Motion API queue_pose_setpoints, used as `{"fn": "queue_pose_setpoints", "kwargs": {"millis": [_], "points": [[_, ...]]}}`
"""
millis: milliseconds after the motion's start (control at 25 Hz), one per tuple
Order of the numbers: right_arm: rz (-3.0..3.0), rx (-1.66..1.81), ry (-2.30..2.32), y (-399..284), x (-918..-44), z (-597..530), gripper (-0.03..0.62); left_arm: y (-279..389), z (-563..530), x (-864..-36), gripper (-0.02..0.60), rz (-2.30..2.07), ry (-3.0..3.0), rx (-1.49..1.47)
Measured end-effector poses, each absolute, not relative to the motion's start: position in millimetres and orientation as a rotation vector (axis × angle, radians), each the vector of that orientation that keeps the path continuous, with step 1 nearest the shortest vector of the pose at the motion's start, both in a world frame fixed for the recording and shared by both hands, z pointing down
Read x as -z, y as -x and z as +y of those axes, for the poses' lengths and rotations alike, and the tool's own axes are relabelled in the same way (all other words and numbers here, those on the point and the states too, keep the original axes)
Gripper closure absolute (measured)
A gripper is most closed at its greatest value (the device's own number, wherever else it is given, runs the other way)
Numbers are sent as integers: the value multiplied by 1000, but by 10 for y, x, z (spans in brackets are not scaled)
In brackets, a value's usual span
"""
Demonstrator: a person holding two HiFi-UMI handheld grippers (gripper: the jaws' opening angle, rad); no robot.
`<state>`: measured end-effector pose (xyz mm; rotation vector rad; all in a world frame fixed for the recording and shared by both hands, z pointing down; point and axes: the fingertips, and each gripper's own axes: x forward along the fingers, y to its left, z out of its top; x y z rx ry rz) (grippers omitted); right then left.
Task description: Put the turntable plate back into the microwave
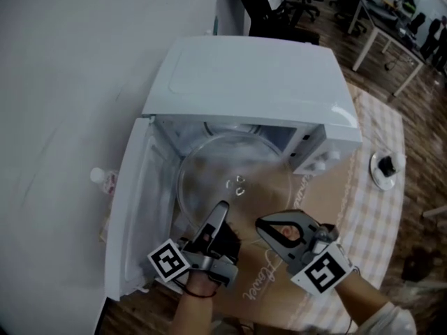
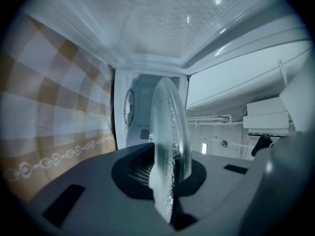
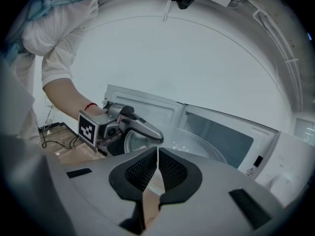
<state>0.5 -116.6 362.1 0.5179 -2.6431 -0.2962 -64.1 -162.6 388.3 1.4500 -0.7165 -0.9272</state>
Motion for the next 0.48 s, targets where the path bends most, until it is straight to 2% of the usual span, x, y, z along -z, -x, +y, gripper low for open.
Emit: {"fn": "queue_pose_setpoints", "kwargs": {"millis": [480], "points": [[-2603, 365, -596, 3, -3852, -1589, 560, 665, -1991, -4107, 563, -725, -1438, 972]]}}
